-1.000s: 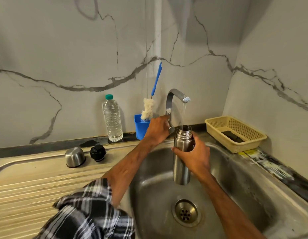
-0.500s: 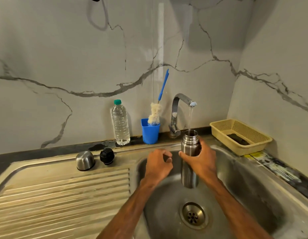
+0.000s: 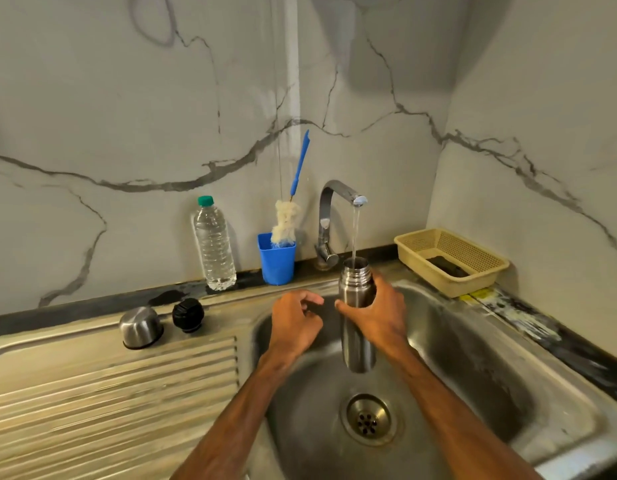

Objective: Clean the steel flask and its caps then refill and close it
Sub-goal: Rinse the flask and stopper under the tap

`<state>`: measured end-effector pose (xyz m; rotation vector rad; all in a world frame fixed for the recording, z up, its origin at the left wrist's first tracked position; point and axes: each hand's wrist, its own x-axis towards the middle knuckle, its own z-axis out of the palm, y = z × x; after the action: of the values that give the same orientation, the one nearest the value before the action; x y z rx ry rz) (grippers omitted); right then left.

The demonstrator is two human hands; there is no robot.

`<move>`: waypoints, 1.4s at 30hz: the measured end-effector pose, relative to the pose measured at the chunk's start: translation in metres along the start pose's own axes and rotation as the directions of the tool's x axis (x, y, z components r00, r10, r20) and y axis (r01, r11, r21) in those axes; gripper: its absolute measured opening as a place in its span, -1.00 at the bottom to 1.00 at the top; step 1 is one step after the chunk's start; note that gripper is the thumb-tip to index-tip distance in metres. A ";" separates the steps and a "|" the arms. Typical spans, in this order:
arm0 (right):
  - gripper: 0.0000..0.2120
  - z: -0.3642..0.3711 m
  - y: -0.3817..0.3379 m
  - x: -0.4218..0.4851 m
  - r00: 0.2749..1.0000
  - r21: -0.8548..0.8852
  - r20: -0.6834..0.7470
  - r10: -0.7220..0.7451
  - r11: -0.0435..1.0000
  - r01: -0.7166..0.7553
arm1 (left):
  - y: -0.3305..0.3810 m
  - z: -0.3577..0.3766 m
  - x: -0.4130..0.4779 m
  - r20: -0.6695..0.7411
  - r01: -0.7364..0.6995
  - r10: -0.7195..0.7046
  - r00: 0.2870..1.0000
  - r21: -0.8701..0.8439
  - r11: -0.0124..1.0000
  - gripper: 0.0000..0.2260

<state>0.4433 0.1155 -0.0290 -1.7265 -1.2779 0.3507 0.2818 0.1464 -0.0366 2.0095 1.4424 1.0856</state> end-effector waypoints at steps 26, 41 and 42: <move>-0.29 -0.008 -0.004 0.001 0.992 0.056 0.112 0.053 0.997 -0.059 | 0.007 -0.009 0.005 0.369 0.179 -0.127 0.921 -0.108 0.978 -0.44; -0.47 -0.002 -0.003 -0.010 0.637 0.683 0.624 0.453 0.081 -0.726 | 0.027 -0.101 0.019 0.510 0.261 -0.161 0.845 -0.131 0.956 -0.48; -0.45 0.001 -0.003 -0.010 0.629 0.683 0.636 0.447 0.051 -0.728 | 0.032 -0.105 0.018 0.498 0.280 -0.159 0.853 -0.178 0.943 -0.52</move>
<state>0.4365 0.1075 -0.0303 -1.0251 -0.1446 1.5560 0.2189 0.1421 0.0555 1.7213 1.1731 0.5752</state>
